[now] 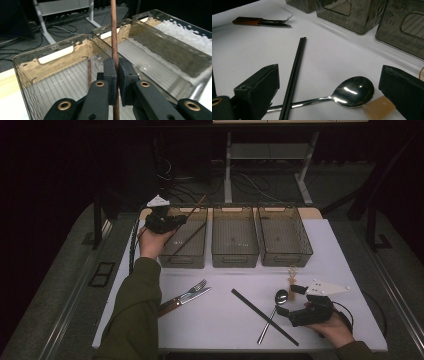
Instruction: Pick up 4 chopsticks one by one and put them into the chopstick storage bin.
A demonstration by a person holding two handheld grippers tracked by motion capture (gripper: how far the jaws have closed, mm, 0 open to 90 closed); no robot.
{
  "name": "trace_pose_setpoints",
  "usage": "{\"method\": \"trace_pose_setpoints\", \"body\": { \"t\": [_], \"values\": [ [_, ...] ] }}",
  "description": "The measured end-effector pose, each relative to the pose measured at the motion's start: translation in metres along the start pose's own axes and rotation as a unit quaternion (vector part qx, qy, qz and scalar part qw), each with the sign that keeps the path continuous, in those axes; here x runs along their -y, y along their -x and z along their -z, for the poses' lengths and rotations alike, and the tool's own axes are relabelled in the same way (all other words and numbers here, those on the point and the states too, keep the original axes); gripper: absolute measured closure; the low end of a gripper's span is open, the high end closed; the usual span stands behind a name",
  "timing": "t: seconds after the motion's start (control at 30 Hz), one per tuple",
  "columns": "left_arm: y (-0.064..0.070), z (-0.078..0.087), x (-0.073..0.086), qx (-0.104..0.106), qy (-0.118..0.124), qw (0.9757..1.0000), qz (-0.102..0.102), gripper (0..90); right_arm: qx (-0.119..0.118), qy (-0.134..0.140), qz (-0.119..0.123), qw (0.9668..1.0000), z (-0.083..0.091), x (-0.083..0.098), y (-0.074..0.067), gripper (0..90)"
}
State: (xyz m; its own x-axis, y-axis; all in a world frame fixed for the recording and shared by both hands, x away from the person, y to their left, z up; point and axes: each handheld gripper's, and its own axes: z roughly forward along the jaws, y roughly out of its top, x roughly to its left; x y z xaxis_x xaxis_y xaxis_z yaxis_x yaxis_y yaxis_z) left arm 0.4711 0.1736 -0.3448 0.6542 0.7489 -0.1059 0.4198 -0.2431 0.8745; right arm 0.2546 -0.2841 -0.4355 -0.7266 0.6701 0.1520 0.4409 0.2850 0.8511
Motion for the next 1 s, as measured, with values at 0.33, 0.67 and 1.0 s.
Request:
{"method": "trace_pose_setpoints", "body": {
  "t": [0.33, 0.67, 1.0],
  "values": [
    [-0.016, -0.016, 0.01, -0.016, 0.012, 0.9993, 0.031, 84.9, -0.001, 0.0, -0.003, 1.0, 0.0, 0.0, 0.0, 3.4],
    [-0.014, -0.027, 0.017, -0.028, -0.015, 0.9992, 0.023, 84.8, -0.001, 0.0, -0.004, 1.0, 0.001, 0.001, 0.0, 3.4],
    [-0.013, -0.033, 0.02, -0.04, -0.037, 0.9982, 0.027, 84.5, -0.001, 0.0, -0.003, 1.0, 0.001, 0.001, 0.0, 3.4]
  ]
}}
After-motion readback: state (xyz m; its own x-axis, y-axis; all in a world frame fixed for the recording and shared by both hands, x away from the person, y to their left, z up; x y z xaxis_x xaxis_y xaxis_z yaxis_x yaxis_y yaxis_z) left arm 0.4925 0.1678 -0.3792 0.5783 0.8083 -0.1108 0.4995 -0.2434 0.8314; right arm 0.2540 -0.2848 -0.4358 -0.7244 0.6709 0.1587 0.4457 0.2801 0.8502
